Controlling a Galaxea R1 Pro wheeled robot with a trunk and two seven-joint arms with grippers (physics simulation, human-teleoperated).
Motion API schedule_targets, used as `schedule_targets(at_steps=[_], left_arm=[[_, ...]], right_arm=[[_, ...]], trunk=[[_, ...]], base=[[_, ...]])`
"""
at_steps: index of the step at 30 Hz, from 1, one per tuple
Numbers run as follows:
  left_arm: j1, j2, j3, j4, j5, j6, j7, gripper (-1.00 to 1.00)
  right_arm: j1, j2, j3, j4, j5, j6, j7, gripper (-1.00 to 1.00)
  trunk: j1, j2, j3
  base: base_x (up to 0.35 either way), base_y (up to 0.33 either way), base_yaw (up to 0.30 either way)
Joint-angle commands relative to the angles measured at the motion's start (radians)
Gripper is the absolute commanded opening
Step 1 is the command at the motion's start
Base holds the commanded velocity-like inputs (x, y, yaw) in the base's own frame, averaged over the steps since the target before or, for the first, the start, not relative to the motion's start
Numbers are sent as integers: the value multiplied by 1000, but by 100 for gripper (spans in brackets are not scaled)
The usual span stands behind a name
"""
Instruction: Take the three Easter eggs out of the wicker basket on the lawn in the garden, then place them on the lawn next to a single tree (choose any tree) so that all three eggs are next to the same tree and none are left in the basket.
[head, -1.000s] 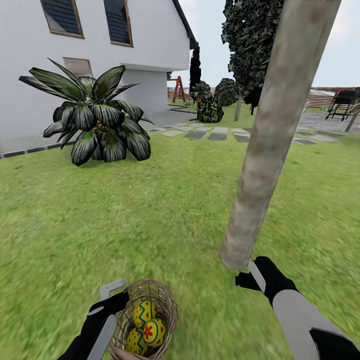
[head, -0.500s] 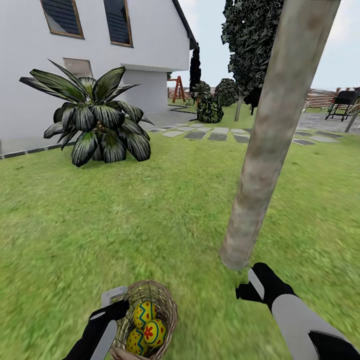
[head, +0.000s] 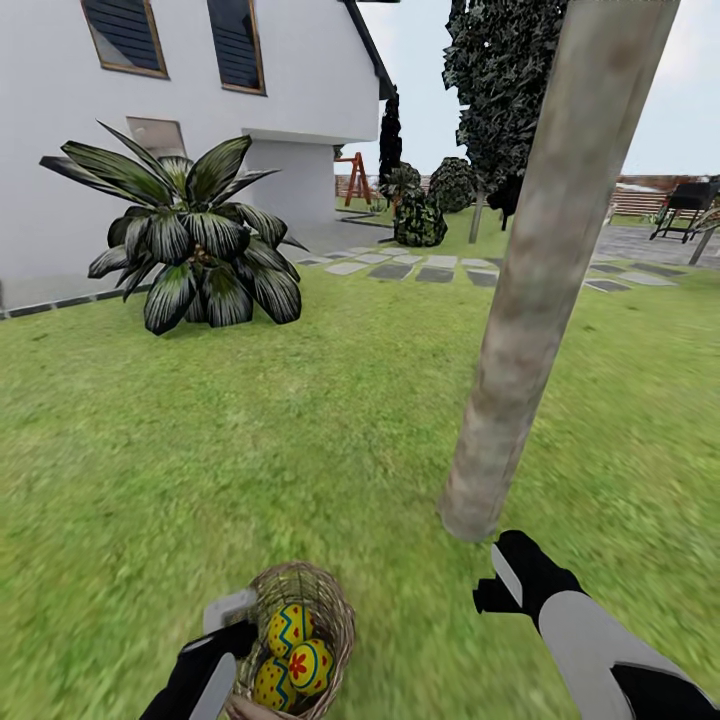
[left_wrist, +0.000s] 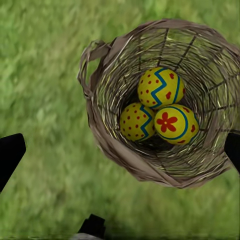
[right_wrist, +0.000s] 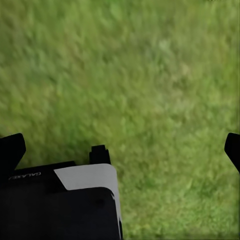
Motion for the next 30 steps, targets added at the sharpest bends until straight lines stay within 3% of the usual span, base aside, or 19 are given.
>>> schedule_targets(at_steps=[1, 7, 12, 16, 19, 24, 30], left_arm=[[-3, 0, -2, 14, 10, 2, 8, 100], [-34, -11, -1, 80, 13, 25, 0, 100], [-106, -20, 0, 115, 13, 107, -8, 100], [-168, -24, 0, 171, 14, 127, -12, 100], [-233, -26, 2, 291, 18, 128, -45, 100], [-279, -25, 4, 428, 21, 103, -136, 100], [-289, -24, 4, 463, 19, 86, -179, 100]], right_arm=[[-1, 1, -8, -1, 9, 4, 2, 100], [-1, 2, -6, -1, 9, 2, 2, 100], [-1, 2, -5, 0, 10, -1, 1, 100], [-1, 3, -4, -1, 11, -2, 0, 100], [0, 4, -3, 0, 11, -3, 0, 100], [0, 5, -3, 0, 11, -4, 0, 100], [-1, 7, -3, 0, 11, -5, 1, 100]], trunk=[[-4, 6, 2], [-27, 48, 21], [-46, 83, 36], [-61, 111, 49], [-73, 132, 58], [-92, 167, 74], [-92, 167, 74]], base=[[0, 0, 0], [0, 0, 0], [0, 0, 0], [0, 0, 0], [0, 0, 0], [0, 0, 0], [0, 0, 0]])
